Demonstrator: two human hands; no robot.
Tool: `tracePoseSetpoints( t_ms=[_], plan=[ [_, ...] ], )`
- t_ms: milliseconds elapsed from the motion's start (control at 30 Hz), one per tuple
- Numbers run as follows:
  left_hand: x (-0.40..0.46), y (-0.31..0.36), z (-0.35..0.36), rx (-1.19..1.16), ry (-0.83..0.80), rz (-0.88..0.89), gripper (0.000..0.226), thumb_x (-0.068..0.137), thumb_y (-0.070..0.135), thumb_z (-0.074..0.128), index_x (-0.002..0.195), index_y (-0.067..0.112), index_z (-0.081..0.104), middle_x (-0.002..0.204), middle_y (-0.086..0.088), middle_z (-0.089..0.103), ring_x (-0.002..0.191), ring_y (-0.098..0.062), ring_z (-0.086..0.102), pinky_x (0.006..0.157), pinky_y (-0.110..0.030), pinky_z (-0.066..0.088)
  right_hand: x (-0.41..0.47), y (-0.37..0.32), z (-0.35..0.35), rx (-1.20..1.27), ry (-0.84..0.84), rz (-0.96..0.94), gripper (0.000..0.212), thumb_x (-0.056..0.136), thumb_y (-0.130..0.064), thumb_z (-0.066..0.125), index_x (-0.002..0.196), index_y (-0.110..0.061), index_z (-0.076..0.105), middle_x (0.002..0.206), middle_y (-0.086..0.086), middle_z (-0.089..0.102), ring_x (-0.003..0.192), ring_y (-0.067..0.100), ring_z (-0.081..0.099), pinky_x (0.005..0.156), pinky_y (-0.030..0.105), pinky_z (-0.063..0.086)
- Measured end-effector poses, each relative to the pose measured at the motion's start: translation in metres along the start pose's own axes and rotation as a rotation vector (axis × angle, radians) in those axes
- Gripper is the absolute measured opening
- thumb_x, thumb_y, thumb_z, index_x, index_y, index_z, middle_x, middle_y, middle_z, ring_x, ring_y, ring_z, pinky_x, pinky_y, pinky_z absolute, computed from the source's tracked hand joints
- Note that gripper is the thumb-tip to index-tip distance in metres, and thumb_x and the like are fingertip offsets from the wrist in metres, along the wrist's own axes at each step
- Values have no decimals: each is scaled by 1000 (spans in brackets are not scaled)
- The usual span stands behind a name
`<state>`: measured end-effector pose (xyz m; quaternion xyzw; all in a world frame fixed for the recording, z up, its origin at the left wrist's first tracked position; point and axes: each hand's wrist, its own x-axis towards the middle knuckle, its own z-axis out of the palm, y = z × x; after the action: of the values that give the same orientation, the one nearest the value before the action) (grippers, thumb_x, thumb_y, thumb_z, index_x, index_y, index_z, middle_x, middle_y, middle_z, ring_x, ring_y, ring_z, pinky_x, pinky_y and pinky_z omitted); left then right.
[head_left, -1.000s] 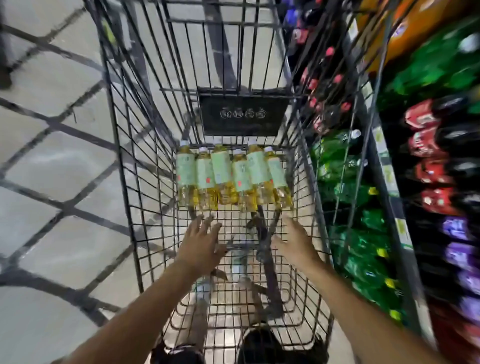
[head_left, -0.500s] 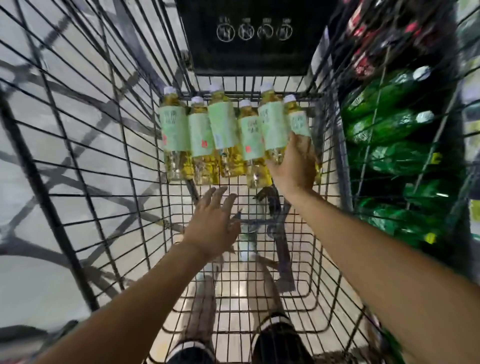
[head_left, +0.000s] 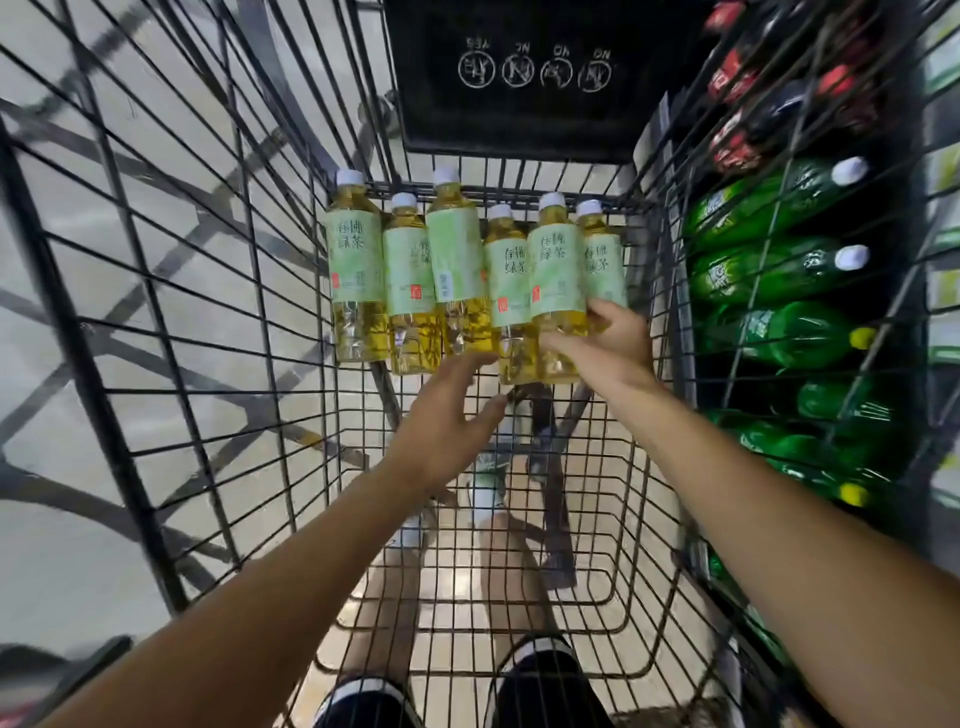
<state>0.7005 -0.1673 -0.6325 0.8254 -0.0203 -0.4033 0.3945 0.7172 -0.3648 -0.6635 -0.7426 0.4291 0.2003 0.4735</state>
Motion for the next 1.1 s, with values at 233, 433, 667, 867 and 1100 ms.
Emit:
tracePoseSetpoints(
  t_ms=[233,433,667,867,1100],
  plan=[
    [27,31,5,-803,-35,-399,47,100,40,60,137,11,55,121,-7,71,100,-21,72,68,-24,59,-54,6,-11,368,-266,163,55,77,-9,84,128,-17,66,104,-7,77,95,11,74,86,35,61],
    [18,23,-3,-756,-61,-417,48,90,28,75,134,18,57,116,-7,75,92,-15,77,79,-36,62,-82,17,-4,195,-393,110,73,72,-14,90,135,-23,56,120,-6,68,103,5,68,86,30,60],
    [-3,5,-8,-798,48,-428,54,86,31,77,135,16,59,114,-10,75,98,-25,76,87,-49,61,-31,6,-9,9,45,-136,47,91,-27,73,134,-17,58,129,-2,57,105,13,61,77,16,49],
    [-18,-7,-12,-759,50,-397,58,79,42,82,131,25,62,120,-10,72,104,-25,74,92,-50,59,49,0,-9,-218,133,-80,50,96,-28,63,141,-12,45,134,9,51,119,26,56,86,32,50],
    [-21,-10,-13,-699,44,-366,57,78,43,78,130,28,61,116,-7,71,99,-24,75,91,-49,60,76,16,-1,-414,102,-13,51,94,-45,65,126,-9,51,121,10,65,96,27,68,63,29,47]
  ],
)
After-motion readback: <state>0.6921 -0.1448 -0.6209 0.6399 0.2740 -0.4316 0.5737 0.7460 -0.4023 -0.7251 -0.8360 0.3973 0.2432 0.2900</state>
